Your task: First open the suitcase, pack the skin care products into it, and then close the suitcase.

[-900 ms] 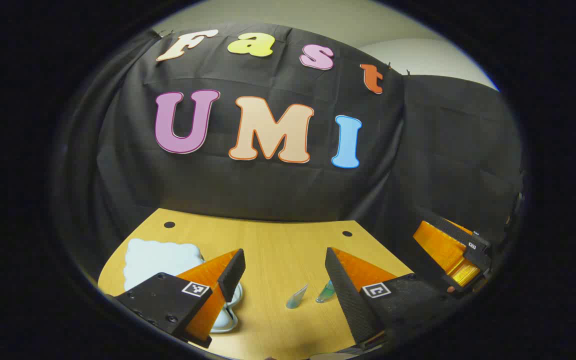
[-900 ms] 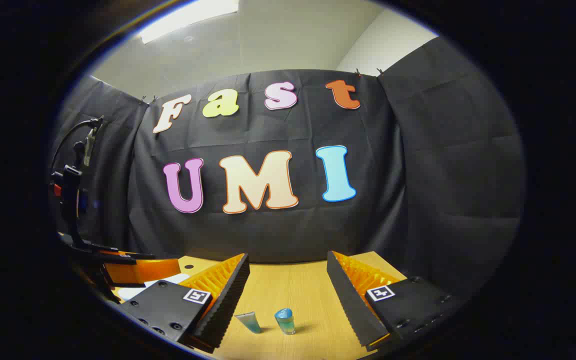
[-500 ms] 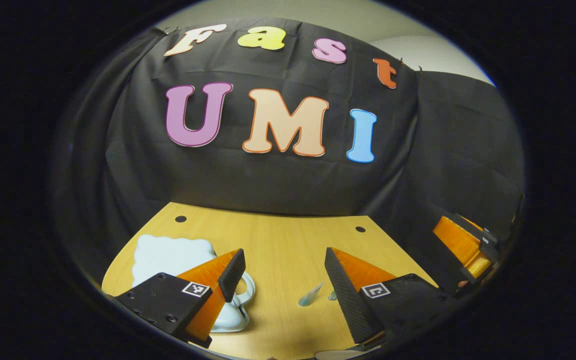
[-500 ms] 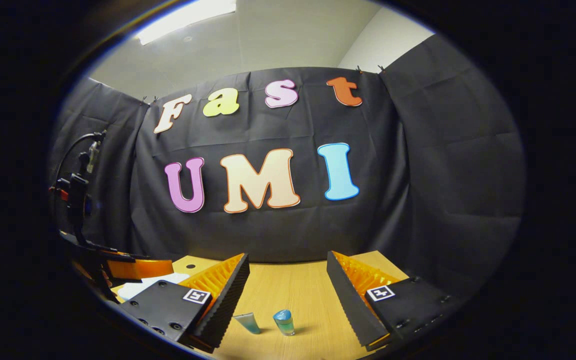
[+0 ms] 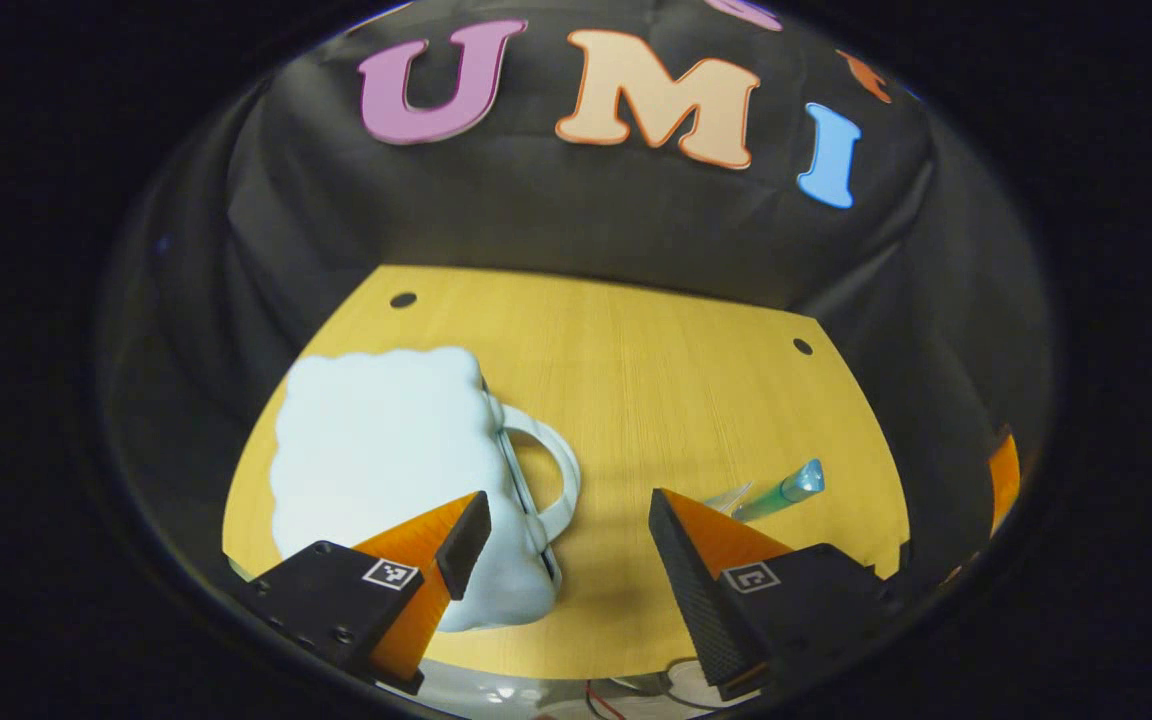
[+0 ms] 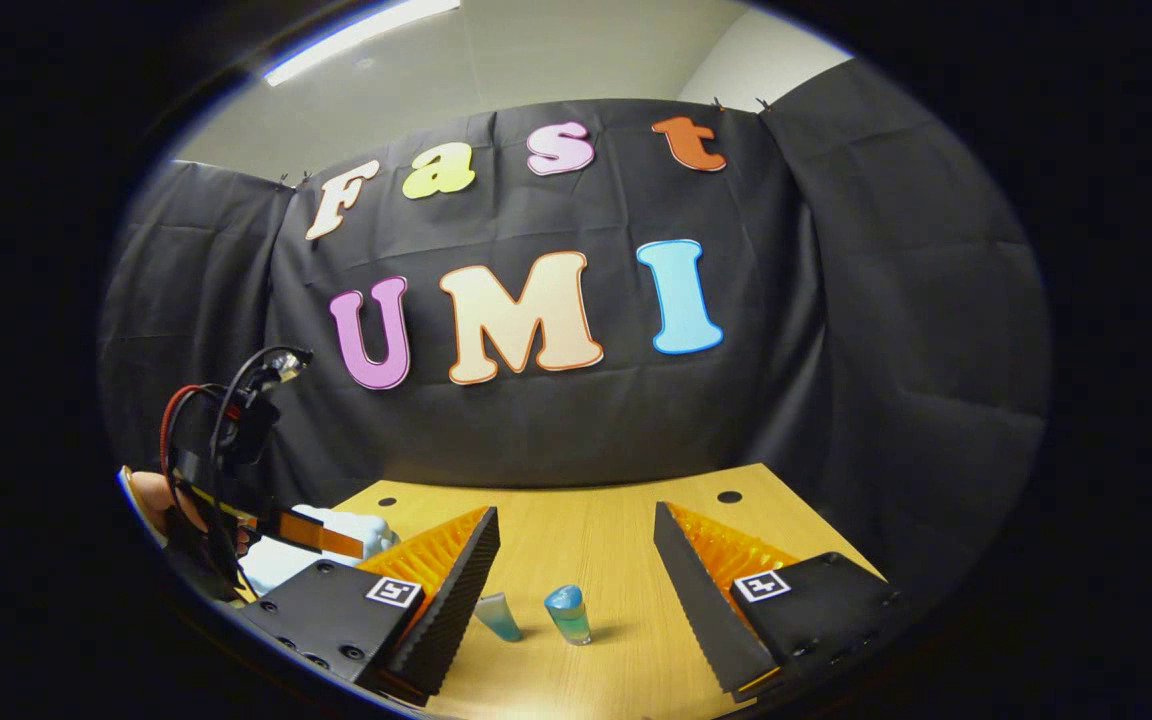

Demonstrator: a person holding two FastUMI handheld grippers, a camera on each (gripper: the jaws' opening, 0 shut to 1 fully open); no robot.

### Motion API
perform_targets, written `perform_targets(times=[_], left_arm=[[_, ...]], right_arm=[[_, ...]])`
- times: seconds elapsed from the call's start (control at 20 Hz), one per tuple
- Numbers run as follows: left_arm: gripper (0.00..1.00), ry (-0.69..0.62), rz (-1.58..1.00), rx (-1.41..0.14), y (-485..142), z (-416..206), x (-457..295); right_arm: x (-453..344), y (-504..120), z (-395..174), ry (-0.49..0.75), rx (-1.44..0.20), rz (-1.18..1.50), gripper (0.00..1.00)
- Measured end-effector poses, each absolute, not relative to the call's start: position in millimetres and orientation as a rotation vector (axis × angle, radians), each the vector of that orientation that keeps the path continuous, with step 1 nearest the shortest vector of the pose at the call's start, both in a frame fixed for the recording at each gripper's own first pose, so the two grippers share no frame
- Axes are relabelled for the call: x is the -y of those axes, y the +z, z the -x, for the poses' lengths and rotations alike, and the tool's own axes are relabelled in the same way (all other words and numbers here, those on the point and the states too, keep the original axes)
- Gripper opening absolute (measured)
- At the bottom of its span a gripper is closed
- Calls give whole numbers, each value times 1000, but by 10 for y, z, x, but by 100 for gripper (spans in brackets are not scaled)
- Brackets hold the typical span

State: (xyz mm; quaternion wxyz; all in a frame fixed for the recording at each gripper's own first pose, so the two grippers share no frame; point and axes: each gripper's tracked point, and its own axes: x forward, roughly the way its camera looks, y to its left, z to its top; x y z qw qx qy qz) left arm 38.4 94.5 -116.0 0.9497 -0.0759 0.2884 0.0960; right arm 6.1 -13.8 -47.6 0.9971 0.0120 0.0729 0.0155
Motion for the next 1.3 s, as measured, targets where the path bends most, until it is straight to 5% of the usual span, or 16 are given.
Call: perform_targets(times=[0.7,1.05,1.3], left_arm=[[89,199,176,-931,-1842,-1239,-1036],[60,252,197,-1013,-2059,-1374,-1136],[50,306,194,-1059,-2199,-1384,-1235]], right_arm=[[772,-767,69,-110,-230,-69,98],[985,-886,144,-153,-263,-48,98],[1092,-897,143,-170,-261,-48,98]])
